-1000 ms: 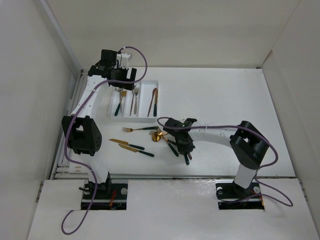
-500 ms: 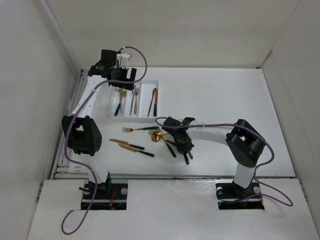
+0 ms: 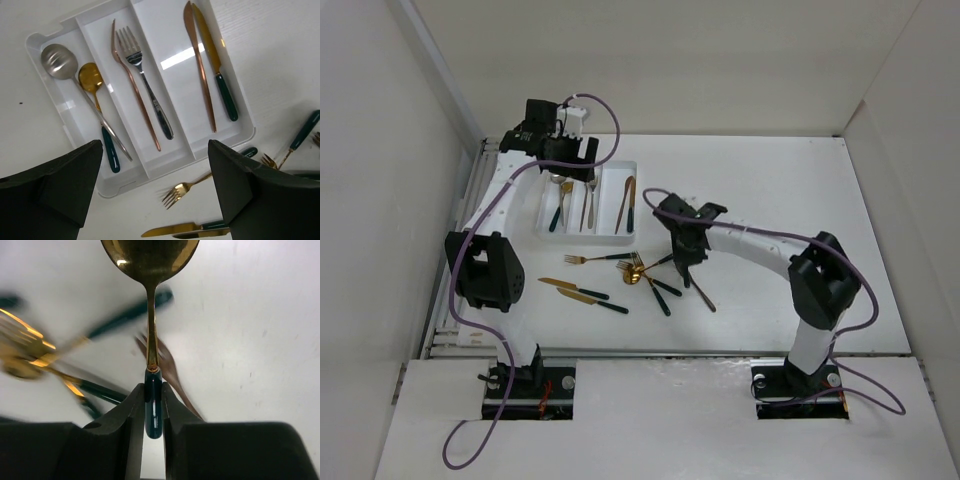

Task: Sort the eating utensils into containers

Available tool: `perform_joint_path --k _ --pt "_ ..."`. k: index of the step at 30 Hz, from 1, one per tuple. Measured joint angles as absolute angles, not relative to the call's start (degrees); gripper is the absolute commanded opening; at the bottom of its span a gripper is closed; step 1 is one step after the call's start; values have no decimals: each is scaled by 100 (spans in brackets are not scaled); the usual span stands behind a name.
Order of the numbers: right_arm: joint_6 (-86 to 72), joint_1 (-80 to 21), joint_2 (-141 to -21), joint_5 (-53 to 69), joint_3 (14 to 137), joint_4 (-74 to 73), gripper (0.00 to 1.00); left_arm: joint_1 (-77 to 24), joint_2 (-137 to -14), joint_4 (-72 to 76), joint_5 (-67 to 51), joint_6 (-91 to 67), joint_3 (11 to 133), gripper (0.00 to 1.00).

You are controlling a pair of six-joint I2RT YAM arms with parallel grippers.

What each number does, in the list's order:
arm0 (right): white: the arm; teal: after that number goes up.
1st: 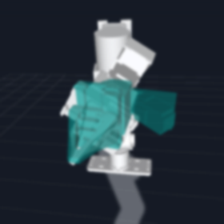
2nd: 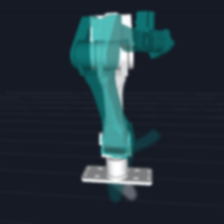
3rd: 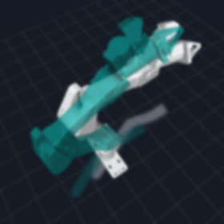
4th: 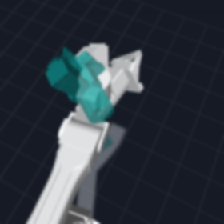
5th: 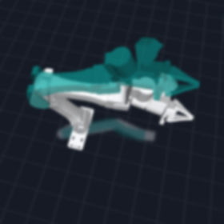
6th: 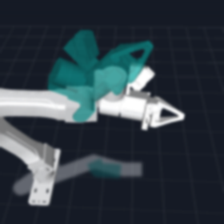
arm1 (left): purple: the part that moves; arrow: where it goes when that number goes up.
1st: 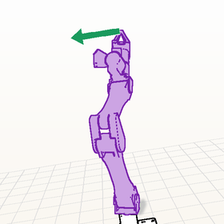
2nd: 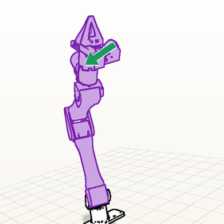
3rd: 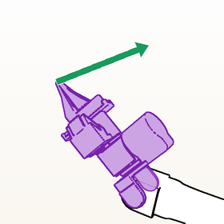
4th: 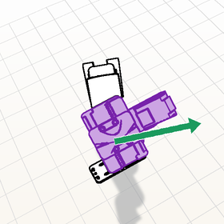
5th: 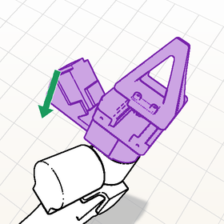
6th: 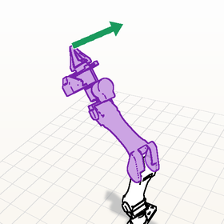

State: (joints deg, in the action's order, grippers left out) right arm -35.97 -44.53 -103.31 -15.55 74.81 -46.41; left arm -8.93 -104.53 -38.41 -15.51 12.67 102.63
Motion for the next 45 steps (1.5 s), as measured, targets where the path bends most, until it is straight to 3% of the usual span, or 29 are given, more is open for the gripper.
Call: perform_joint_path --k 7,13,26,29,34,45 --pt "-3638 -3997 -9891 -1752 9209 -3879 0 -1245 -10453 -3942 -2578 1455 10285 84" --pt "-3933 -3793 -10243 -1594 10401 -3253 0 -1610 -10453 -4040 -4071 1507 10291 85" --pt "-4427 -3795 -10654 -978 10468 -2987 0 -1767 -10453 -3951 -4998 1400 10326 86" --pt "-4497 -3802 -10654 -906 10442 -2945 0 -1894 -10455 -3846 -4998 1337 10322 75" --pt "-4574 -3824 -10654 -871 10390 -2904 0 -1988 -10471 -3704 -4871 1245 10269 46" --pt "-4733 -3822 -10652 -670 10226 -2794 0 -1979 -10530 -3610 -4477 1160 10232 34"
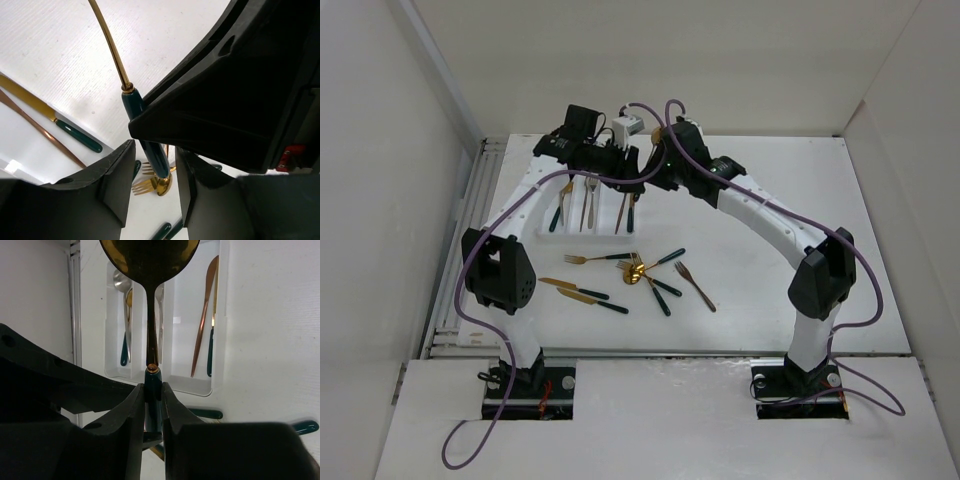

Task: Sort the eating utensils into containers

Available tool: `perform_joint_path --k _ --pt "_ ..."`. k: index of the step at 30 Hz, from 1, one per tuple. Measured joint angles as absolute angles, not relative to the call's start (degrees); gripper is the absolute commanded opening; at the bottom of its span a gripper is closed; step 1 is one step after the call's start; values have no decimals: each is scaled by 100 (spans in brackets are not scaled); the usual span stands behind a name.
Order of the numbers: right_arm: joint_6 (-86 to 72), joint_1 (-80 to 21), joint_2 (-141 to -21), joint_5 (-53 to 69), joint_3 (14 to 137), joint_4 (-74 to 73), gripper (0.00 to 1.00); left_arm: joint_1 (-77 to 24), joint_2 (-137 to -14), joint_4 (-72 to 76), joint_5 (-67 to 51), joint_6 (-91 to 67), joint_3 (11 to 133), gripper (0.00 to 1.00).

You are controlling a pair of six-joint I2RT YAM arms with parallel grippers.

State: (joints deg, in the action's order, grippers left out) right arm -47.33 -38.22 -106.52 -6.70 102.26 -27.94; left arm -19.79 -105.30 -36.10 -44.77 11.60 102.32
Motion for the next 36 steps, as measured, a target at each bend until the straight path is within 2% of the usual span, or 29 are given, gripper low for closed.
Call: perform_joint_path --k 2,5,7,9,10,13,17,18,19,20,21,24,25,27,32,36 --pt "-4792 -3822 -10650 -644 10226 -2777 0 -1979 -10530 -3592 -4445 1151 10197 34" --pt "-4866 -3822 -10643 -615 10226 -2777 0 -1979 -10530 -3579 -4436 1153 10145 43" --pt "-4912 -3822 -10641 -604 10226 -2777 0 -1977 -10530 -3575 -4442 1146 10101 42" --pt "-4952 -3822 -10639 -576 10226 -2777 0 -1979 -10532 -3579 -4445 1133 10071 29" --pt "-4976 -3822 -10639 -548 10226 -2777 0 -1979 -10532 -3579 -4442 1125 10068 17" --pt "-5011 -3824 -10619 -504 10224 -2777 0 -1970 -10536 -3559 -4370 1087 10064 2" --pt "-5019 -3822 -10619 -467 10219 -2766 0 -1942 -10551 -3542 -4390 1020 10064 0" --pt "-5019 -3815 -10621 -443 10219 -2764 3 -1942 -10551 -3542 -4390 1017 10062 0" --pt "-5017 -3802 -10621 -399 10219 -2759 11 -1920 -10551 -3542 -4390 985 10062 0" --pt "-5015 -3778 -10626 -331 10219 -2746 22 -1896 -10551 -3540 -4388 945 10062 0" --pt "-5015 -3743 -10637 -242 10219 -2729 45 -1868 -10551 -3531 -4386 906 10055 0" --pt "-4923 -3669 -10661 10 10219 -2659 61 -1669 -10556 -3454 -4191 827 9961 0" --pt "-4845 -3651 -10659 58 10219 -2650 75 -1529 -10560 -3413 -4066 805 9887 0" --pt "-4630 -3642 -10637 104 10208 -2652 80 -1179 -10597 -3385 -3804 764 9747 0" --pt "-4097 -3638 -10184 -106 9734 -2744 83 -235 -10781 -3210 -3050 687 9319 0" --pt "-3841 -3573 -9712 -344 9378 -2882 83 64 -10989 -3015 -2539 604 9028 0"
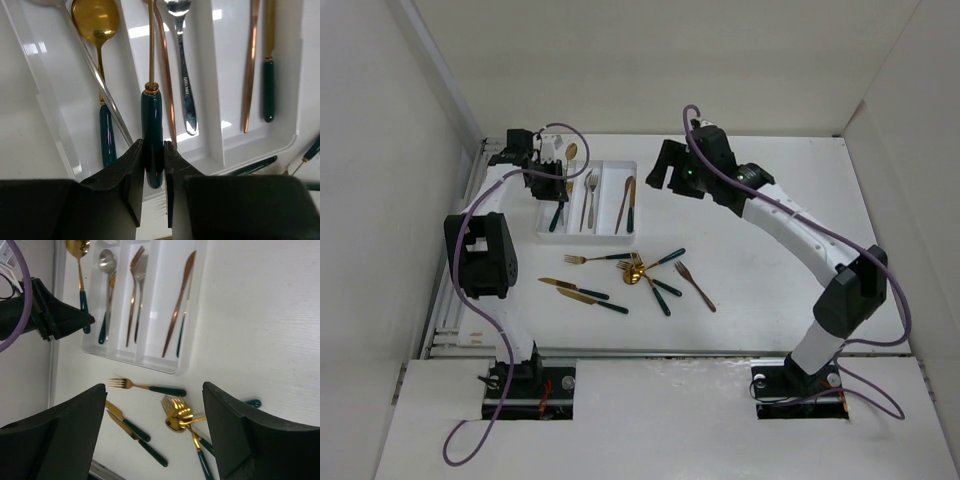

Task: Sort the eating utensils into containers

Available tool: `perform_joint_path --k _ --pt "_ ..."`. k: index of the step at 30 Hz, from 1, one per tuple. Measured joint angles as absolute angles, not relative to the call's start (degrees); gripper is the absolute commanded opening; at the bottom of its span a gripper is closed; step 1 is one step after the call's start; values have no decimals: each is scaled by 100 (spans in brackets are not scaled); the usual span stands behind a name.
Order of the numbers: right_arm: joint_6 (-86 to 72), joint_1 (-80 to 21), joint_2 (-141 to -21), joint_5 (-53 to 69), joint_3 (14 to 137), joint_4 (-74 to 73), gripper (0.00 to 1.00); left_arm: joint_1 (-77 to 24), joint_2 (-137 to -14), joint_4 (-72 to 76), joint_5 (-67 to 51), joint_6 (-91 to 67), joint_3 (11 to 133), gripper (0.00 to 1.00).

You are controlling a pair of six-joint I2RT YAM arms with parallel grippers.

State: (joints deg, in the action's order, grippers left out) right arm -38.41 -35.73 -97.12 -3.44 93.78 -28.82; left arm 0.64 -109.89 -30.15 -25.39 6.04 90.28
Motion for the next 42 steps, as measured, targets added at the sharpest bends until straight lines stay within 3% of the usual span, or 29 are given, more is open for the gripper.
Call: perform_joint_path --k 4,5,9,13,15,16,23,24,27,33,37,40,41,42 --pt "-3649 -3404 -9360 -475 8997 -3000 87 54 -11244 -2829 -2309 519 8969 0" --pt "-3597 -3365 -9330 -497 8930 -3070 97 49 -11301 -2790 -2261 502 8969 0" --pt "-3365 -3308 -9308 -558 8578 -3365 97 47 -11535 -2679 -2091 360 8969 0" --pt "-3122 -3347 -9303 -580 7841 -3623 73 86 -11631 -2628 -1940 246 8917 0" --pt "-3046 -3398 -9308 -589 7441 -3745 67 93 -11631 -2602 -1892 228 8847 5" --pt "-3020 -3441 -9314 -604 7240 -3813 66 102 -11631 -2596 -1879 226 8818 11" --pt "-2928 -3800 -9325 -504 6386 -3988 59 115 -11644 -2637 -1865 231 8722 24" --pt "-2930 -3826 -9341 -467 6337 -3986 59 115 -11644 -2635 -1876 231 8722 34" --pt "-2930 -3839 -9411 -405 6239 -3920 59 115 -11644 -2657 -1861 263 8724 46" --pt "-2936 -3874 -9800 -388 6187 -3745 56 150 -11642 -2827 -1815 270 8781 49" --pt "-2941 -3929 -10003 -449 6233 -3682 46 148 -11629 -2904 -1769 279 8825 50" --pt "-2943 -3942 -10112 -517 6353 -3680 25 148 -11585 -3015 -1752 294 8897 52" --pt "-2947 -3942 -10160 -552 6405 -3673 9 148 -11555 -3039 -1750 298 8932 52" --pt "-2943 -3942 -10202 -580 6458 -3669 0 148 -11520 -3079 -1750 301 8978 53"
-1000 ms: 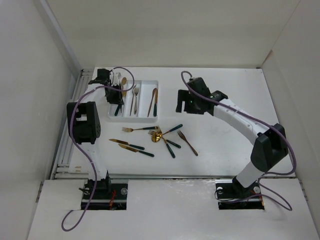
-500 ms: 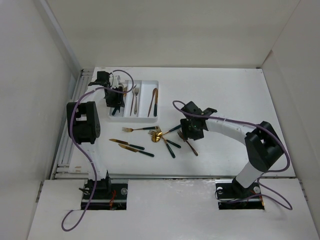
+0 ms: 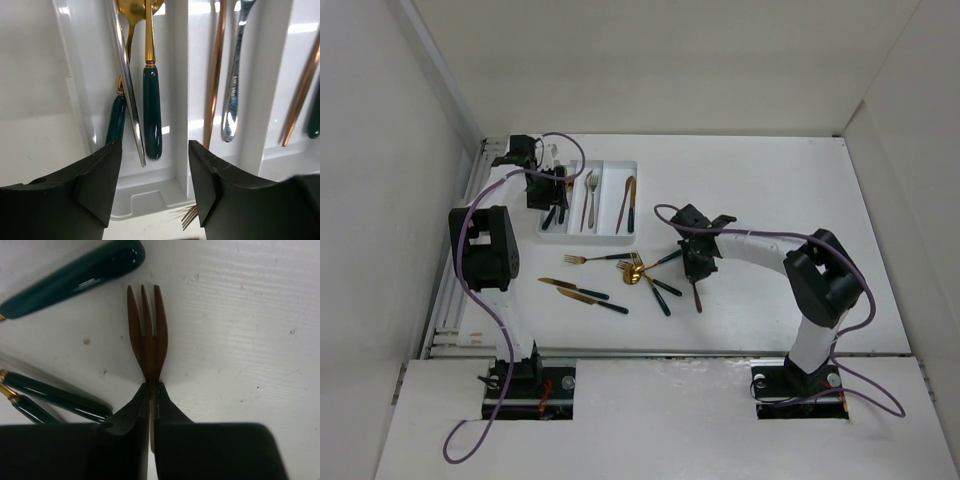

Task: Sort the eating utensils into containers

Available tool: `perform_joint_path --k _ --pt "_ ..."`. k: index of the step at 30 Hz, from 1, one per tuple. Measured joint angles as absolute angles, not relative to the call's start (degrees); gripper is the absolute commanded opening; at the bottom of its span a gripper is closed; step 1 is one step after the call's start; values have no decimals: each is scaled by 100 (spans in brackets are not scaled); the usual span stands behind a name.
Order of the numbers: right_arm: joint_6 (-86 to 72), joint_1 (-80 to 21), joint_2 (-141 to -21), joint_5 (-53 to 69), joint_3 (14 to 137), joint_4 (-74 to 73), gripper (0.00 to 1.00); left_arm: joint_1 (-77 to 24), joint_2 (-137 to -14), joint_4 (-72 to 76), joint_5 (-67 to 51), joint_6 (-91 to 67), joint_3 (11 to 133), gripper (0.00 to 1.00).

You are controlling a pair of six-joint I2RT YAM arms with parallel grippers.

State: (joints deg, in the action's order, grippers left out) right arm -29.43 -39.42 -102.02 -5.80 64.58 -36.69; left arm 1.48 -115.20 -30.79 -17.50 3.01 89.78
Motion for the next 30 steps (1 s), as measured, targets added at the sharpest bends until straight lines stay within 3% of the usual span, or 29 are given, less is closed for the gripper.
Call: perform_joint_path --k 9,15,18,22,30 --pt "-2895 -3944 -10377 -1081 7456 -4001 0 143 -11024 -3164 -1750 362 9251 56" --pt "-2812 -3946 -10606 -1066 9821 -3688 0 143 -10820 -3199 -1695 379 9268 57" --pt "-2871 -3946 -11056 -832 11013 -3299 0 145 -10770 -3223 -1798 454 9266 63" --pt "-3061 -3946 -11773 -565 11942 -2904 0 143 -10547 -3356 -2591 816 9258 68" --pt "-3527 -3946 -12156 -165 11979 -2744 0 -499 -10095 -3791 -4740 1752 9327 75"
